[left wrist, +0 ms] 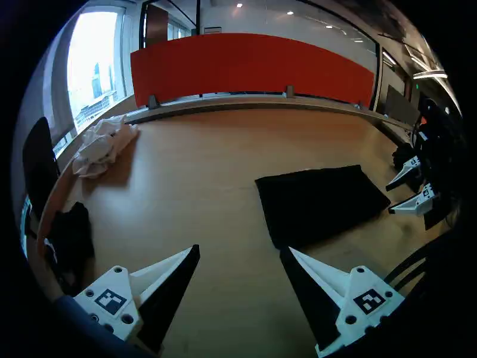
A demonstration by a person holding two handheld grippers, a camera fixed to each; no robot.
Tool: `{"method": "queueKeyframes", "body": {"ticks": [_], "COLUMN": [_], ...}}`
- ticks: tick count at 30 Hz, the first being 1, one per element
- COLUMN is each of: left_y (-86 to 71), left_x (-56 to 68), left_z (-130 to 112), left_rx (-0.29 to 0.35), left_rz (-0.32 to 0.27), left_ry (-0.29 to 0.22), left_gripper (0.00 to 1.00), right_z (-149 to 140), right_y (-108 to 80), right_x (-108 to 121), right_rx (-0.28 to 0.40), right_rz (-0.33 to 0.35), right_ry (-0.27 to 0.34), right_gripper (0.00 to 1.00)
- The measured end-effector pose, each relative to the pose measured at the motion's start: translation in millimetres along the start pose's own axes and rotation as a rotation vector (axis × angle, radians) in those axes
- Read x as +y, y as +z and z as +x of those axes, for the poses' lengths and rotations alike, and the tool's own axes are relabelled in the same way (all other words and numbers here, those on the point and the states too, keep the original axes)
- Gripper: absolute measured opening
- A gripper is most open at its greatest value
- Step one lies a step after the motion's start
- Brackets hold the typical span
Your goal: Fold towel
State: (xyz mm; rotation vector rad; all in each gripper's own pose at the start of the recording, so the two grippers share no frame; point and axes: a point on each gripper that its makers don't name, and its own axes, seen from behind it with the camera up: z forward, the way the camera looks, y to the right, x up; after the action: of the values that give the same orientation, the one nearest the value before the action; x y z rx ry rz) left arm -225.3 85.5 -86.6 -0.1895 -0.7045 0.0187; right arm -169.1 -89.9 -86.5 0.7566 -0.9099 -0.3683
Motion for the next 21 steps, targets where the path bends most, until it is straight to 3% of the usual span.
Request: {"method": "queueKeyframes", "body": {"ticks": [8,21], "left_y": [-7.2,-18.7], "left_x": [-6.6,-12.4], "left_z": [-11.7,-16.3], "left_rx": [0.004,0.01], "left_rz": [0.023,0.032], "left_ry": [-0.02,-0.001], "left_gripper": [1.0,1.0], "right_z": [-4.1,-8.9], "right_y": [1.1,4.9], "right_x": [-1.6,-5.9], "right_rx": [-0.013,-0.037], "right_rz": [0.014,0.041], "right_ry": [-0.013,0.004], "right_gripper": [0.83,0.51]}}
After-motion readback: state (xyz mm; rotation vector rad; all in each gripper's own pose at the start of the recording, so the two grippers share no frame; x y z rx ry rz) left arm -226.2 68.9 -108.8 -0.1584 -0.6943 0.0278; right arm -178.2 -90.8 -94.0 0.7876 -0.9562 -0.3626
